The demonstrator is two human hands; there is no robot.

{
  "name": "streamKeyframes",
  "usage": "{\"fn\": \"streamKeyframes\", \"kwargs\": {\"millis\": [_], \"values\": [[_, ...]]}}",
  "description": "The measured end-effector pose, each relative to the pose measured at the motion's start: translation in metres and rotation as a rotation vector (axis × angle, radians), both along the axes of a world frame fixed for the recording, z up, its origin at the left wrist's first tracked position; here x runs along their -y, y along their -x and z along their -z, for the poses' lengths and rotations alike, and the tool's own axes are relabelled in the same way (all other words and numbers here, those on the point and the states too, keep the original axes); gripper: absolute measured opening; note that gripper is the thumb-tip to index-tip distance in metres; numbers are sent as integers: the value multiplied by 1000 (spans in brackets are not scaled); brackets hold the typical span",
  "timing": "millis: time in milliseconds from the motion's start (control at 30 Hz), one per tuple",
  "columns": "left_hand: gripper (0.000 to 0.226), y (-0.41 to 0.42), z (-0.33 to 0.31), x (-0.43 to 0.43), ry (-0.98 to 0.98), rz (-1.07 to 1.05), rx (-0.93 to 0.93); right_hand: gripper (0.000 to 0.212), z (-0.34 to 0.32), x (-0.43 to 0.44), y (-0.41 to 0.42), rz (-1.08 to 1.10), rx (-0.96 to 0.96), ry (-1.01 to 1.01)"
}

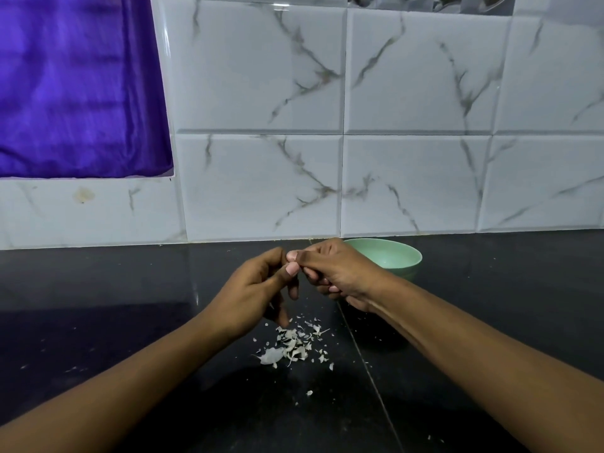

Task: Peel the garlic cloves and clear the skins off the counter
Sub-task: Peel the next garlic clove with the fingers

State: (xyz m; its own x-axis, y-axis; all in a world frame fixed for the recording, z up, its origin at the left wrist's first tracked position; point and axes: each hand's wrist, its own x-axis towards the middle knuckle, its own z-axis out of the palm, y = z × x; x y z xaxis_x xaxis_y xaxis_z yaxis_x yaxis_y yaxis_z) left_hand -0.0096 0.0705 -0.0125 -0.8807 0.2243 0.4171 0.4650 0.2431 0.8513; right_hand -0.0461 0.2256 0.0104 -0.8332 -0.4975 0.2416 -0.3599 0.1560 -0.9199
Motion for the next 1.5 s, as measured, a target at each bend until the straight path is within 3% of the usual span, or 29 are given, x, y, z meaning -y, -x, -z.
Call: {"fn": "streamKeyframes", "kwargs": {"millis": [100,267,433,767,967,1067,1167,1300,1500], "values": [[30,-1,-3,-3,-103,-8,63,41,0,-4,2,28,-10,6],[41,3,4,-9,-164,-53,172,9,-9,-17,6,-66,2,-122],[47,6,3,-8,-305,-135,240,22,-10,-15,4,-100,12,-165],[47,2,6,-9,-287,-124,191,6,4,1,4,-37,-48,-79],[30,5,6,-7,-197,-66,128,24,-1,2,0,4,85,-124],[24,7,9,-1,-24,-56,143,30,-3,2,2,35,150,-46],[3,8,8,1,167,-81,90,36,-1,-1,6,45,132,8],[10,9,9,4,204,-124,104,43,0,-3,7,62,136,43],[10,8,9,4,191,-168,-3,55,7,-5,11,118,325,-54]]}}
